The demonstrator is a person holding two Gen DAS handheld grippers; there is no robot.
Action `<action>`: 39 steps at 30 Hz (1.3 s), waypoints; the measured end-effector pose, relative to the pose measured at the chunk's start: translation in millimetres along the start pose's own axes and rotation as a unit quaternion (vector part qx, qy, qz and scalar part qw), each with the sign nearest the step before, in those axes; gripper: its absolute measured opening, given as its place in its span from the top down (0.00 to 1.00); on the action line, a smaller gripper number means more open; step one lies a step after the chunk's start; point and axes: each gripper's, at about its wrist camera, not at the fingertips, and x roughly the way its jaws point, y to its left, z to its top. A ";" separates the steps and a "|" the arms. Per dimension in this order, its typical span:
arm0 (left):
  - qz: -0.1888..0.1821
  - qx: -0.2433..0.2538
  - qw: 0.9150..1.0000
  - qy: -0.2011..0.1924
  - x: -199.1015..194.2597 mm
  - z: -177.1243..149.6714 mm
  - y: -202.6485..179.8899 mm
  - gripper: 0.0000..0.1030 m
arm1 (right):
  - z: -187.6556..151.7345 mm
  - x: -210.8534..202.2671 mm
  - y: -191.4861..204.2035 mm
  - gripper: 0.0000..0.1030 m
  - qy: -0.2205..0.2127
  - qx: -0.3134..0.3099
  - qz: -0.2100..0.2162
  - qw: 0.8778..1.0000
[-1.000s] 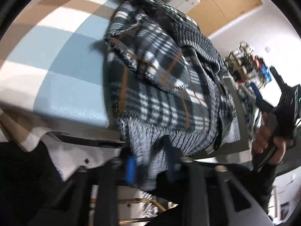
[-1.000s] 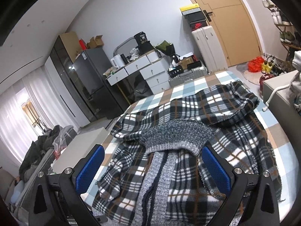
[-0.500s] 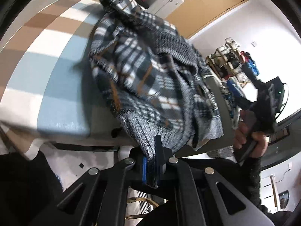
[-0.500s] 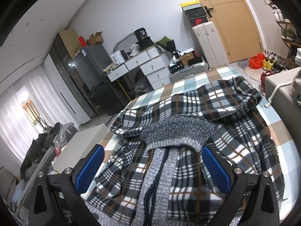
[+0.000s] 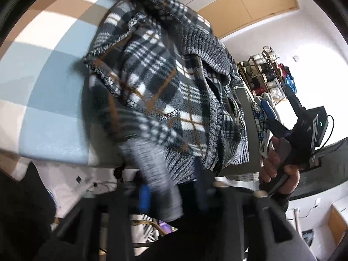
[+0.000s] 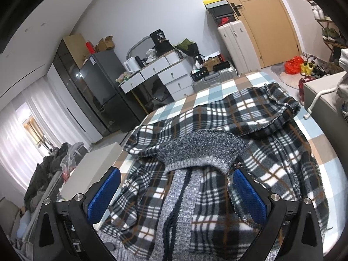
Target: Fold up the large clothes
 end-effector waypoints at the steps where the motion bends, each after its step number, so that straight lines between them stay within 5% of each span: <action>1: -0.006 -0.003 1.000 -0.001 0.4 -0.1 -0.1 0.57 | 0.1 -0.3 0.4 0.00 0.000 0.000 0.001 1.000; 9: 0.000 0.013 1.000 -0.014 4.1 3.9 -7.2 0.57 | 0.7 -1.2 3.8 0.00 -0.002 -0.007 0.005 1.000; 10: 0.001 0.012 1.000 -0.014 4.3 4.5 -7.5 0.61 | 0.8 -1.6 3.8 0.00 -0.003 -0.008 0.006 1.000; 12: 0.005 0.013 1.000 -0.016 3.7 6.0 -7.6 0.97 | 1.0 -1.6 3.3 0.00 -0.002 -0.007 0.007 1.000; 19: -0.041 -0.003 0.999 -0.025 -14.8 7.4 -12.9 0.99 | -4.9 -7.3 9.7 0.00 0.009 0.011 0.024 1.000; 21: -0.057 -0.009 0.998 -0.024 -20.0 8.1 -14.8 0.99 | -13.2 -14.3 11.5 0.00 0.011 0.045 0.060 0.997; 27: -0.081 0.002 0.996 -0.026 -30.4 14.9 -28.5 0.99 | -74.5 -31.1 38.3 0.00 0.054 0.138 0.177 0.973; 32: -0.102 0.012 0.995 -0.018 -31.2 25.7 -39.2 0.99 | -128.5 -23.1 60.0 0.00 0.093 0.206 0.210 0.951; 39: -0.142 0.002 0.990 -0.008 -36.1 33.5 -40.5 0.99 | -175.2 40.5 61.3 0.00 0.177 0.326 0.230 0.900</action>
